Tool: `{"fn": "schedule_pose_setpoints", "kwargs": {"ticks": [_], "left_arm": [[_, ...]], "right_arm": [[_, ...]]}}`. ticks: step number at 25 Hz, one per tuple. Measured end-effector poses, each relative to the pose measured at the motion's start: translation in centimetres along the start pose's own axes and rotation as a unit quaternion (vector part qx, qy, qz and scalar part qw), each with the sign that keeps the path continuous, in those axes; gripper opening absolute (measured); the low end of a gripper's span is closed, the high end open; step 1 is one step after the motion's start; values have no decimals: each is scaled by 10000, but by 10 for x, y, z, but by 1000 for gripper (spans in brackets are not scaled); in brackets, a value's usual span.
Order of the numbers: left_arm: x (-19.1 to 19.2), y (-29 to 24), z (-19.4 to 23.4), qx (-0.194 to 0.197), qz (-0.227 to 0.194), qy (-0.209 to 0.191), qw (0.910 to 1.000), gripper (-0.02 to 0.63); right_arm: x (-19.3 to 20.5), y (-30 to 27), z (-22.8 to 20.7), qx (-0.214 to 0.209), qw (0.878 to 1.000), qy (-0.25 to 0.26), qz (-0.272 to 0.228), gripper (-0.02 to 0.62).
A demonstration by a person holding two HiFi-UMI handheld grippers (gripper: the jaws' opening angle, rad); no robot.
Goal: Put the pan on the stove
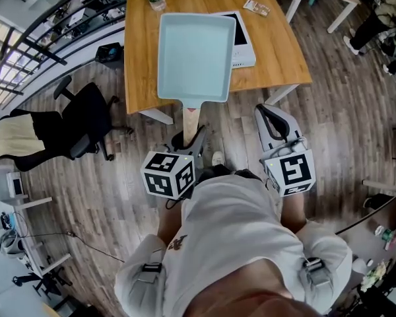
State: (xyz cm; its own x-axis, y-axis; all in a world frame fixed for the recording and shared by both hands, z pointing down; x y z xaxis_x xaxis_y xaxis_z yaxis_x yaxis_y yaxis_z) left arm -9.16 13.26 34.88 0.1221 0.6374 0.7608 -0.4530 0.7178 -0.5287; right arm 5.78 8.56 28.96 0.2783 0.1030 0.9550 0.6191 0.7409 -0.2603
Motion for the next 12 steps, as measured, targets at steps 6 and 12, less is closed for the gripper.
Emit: {"fn": "schedule_pose_setpoints", "kwargs": {"ticks": [6,12], "left_arm": [[-12,-10,13,109,29,-28,9999,89],[-24,-18,21,127,48,-32,9999,89]], "right_arm": [[-3,-15,-1,58,10000,9,14,21],[-6,-30,-8,73,10000,-4,40,20]]}}
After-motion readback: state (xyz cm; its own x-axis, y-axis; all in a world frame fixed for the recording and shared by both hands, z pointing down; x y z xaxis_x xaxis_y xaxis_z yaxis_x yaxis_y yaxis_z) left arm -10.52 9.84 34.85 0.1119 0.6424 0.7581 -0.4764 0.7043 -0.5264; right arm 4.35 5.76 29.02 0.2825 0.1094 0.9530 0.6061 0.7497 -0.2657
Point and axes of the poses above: the fingertips, and each gripper's own axes: y backward along the fingers, z to its left, x out of its underside, the point moved 2 cm from there along y, backward along the fingers, and after that the axes turned 2 degrees about y, right-handed, at the moved point
